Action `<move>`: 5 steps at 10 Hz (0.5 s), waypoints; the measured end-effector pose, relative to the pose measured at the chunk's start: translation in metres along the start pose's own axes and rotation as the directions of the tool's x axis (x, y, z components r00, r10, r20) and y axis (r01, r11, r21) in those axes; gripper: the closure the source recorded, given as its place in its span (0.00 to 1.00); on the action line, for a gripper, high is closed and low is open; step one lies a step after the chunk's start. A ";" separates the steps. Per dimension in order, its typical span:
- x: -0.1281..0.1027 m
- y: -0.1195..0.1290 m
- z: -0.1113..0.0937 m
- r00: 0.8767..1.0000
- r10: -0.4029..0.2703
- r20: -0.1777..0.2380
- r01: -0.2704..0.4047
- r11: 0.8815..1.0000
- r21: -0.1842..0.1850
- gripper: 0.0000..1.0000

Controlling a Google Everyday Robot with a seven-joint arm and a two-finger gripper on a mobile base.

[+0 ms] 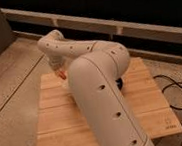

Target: Place the pepper in the ceramic cup

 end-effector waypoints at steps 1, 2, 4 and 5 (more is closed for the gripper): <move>0.004 0.001 -0.001 1.000 0.009 0.010 -0.009 1.000 0.001 0.85; 0.008 0.001 -0.003 1.000 0.018 0.024 -0.018 1.000 0.000 0.85; 0.013 0.002 -0.004 0.999 0.028 0.041 -0.028 1.000 -0.005 0.85; 0.016 0.001 -0.004 0.998 0.035 0.048 -0.034 0.999 -0.007 0.85</move>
